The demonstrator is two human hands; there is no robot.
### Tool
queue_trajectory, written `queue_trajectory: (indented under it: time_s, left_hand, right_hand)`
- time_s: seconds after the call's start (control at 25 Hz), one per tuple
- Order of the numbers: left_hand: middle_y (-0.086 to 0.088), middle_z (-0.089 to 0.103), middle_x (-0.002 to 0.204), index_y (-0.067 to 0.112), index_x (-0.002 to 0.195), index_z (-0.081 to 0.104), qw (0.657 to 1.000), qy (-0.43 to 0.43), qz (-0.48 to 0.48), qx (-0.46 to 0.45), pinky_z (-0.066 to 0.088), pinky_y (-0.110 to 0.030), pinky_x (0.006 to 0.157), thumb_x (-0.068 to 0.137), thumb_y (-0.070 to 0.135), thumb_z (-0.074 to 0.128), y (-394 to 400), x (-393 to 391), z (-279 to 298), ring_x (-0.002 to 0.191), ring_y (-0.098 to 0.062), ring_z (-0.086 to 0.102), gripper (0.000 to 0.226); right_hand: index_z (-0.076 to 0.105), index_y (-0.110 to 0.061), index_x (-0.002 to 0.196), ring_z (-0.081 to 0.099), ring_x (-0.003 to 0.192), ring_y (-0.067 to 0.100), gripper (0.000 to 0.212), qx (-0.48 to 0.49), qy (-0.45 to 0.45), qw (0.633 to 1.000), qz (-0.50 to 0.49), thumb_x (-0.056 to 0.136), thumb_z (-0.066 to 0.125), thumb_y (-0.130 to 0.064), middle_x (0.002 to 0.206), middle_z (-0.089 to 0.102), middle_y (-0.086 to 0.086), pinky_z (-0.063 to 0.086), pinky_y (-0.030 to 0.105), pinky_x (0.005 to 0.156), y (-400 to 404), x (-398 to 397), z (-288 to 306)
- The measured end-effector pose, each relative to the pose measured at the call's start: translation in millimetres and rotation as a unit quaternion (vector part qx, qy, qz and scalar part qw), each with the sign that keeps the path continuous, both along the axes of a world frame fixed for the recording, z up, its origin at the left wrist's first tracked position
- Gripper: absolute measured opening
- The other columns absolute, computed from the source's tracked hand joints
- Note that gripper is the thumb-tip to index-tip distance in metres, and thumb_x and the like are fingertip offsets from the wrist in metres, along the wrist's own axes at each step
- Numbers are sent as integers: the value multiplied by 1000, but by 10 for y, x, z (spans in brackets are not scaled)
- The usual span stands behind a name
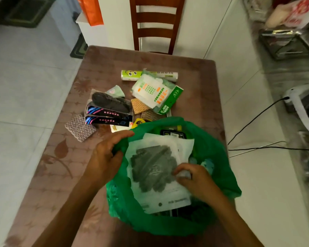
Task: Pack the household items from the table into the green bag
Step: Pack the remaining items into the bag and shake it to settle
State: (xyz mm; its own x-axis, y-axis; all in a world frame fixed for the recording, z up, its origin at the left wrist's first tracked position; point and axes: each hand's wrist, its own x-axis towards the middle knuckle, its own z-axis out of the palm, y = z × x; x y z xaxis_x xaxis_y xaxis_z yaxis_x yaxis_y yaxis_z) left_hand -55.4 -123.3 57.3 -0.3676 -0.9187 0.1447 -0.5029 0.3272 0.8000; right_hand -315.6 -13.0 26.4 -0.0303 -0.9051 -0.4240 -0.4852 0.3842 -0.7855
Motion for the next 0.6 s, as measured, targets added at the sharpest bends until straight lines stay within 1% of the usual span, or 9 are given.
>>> queue_trajectory:
  time_s: [0.08, 0.12, 0.2, 0.24, 0.36, 0.44, 0.48, 0.56, 0.6]
  left_hand:
    - [-7, 57, 121, 20, 119, 59, 1000, -12, 29, -3, 56, -39, 82, 72, -13, 63, 51, -51, 63, 102, -23, 58, 58]
    - [-5, 54, 124, 23, 122, 56, 998, -42, 35, 2, 55, -42, 83, 72, -3, 70, 100, -75, 92, 104, -22, 56, 58]
    - [-8, 47, 133, 26, 129, 49, 979, -200, 12, -36, 49, -51, 91, 63, 22, 81, 241, -87, 69, 116, -28, 47, 73]
    - [-12, 43, 138, 27, 132, 46, 954, -292, -13, -68, 46, -55, 93, 58, 32, 83, 322, -70, 33, 122, -33, 42, 83]
    - [-12, 37, 142, 30, 139, 37, 879, -472, -76, -2, 47, -45, 84, 65, 35, 74, 454, 53, 25, 119, -34, 43, 83]
    - [-5, 48, 132, 30, 137, 38, 869, -480, -74, 97, 50, -37, 78, 83, 31, 59, 402, 188, -1, 106, -26, 54, 58]
    - [-5, 54, 127, 29, 133, 44, 879, -461, -68, 101, 51, -36, 77, 85, 29, 54, 364, 226, 14, 101, -26, 58, 49]
    - [-11, 63, 115, 21, 125, 56, 933, -347, -48, 86, 52, -37, 74, 79, 24, 50, 284, 273, 70, 93, -31, 61, 46]
    - [-15, 65, 111, 16, 122, 60, 958, -271, -43, 86, 53, -37, 74, 72, 21, 48, 247, 276, 123, 90, -34, 62, 52]
  right_hand:
    - [60, -36, 116, 65, 90, 7, 35, 34, 14, 996, 83, 87, 68, -17, 103, 64, -16, 54, 18, 77, 25, -38, 142]
    - [54, -38, 124, 64, 86, 5, 43, 8, 44, 998, 39, 87, 69, -23, 101, 63, -16, 55, 19, 73, 40, -76, 241]
    - [47, -35, 131, 59, 86, 4, 50, -101, 158, 979, -77, 87, 69, -32, 105, 60, -17, 49, 16, 70, 106, -248, 360]
    - [44, -33, 134, 55, 94, 6, 54, -110, 228, 964, -78, 86, 69, -37, 112, 55, -17, 45, 18, 75, 189, -363, 373]
    - [39, -30, 139, 50, 118, 25, 55, 132, 406, 901, 81, 89, 56, -44, 133, 53, 0, 39, 35, 93, 531, -560, 160]
    - [57, -22, 111, 59, 97, 27, 22, 166, 459, 868, 88, 93, 51, -32, 110, 65, 9, 42, 32, 79, 696, -537, 111]
    - [58, -22, 90, 59, 80, 23, 12, 117, 445, 886, 54, 93, 53, -31, 93, 68, 7, 39, 27, 66, 737, -492, 189]
    - [51, -21, 62, 53, 54, 17, 36, -13, 335, 938, -88, 94, 57, -35, 60, 61, 1, 34, 23, 51, 714, -435, 453]
    - [53, -18, 57, 54, 52, 19, 41, -86, 234, 952, -176, 95, 55, -35, 53, 58, 1, 39, 25, 52, 659, -407, 658]
